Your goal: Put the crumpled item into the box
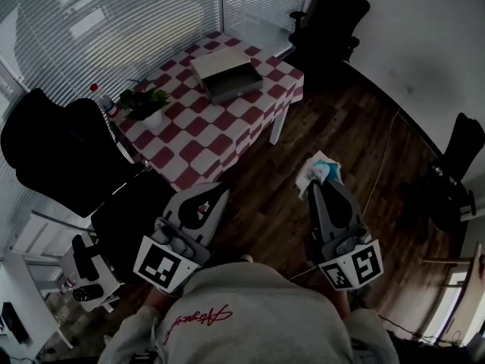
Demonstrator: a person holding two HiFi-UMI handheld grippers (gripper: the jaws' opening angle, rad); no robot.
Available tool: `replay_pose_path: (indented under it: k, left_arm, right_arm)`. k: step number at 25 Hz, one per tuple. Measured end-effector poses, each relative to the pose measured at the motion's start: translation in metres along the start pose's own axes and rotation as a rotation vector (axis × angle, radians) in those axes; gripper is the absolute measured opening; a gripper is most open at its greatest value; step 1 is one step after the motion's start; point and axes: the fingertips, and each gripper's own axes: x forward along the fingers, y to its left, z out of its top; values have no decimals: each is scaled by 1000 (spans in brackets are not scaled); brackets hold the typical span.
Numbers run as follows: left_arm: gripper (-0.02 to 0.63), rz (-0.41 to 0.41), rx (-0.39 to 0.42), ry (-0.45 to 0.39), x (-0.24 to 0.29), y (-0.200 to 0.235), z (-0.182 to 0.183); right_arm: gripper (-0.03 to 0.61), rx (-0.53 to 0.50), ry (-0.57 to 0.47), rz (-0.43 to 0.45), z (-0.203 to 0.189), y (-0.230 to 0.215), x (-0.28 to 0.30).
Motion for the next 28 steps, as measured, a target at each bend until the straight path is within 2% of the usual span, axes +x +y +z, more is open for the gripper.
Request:
replay_pose_path:
  k: [8, 14, 28]
  left_arm:
    - [18, 15, 2, 10, -2, 9, -1]
    - [18, 1, 9, 12, 2, 1, -1]
    - [18, 45, 1, 26, -1, -17, -11]
  right_arm:
    - [46, 14, 5, 34, -7, 9, 8]
    - [46, 33, -6, 52, -8, 7, 6]
    - [46, 40, -7, 77, -13, -1, -10]
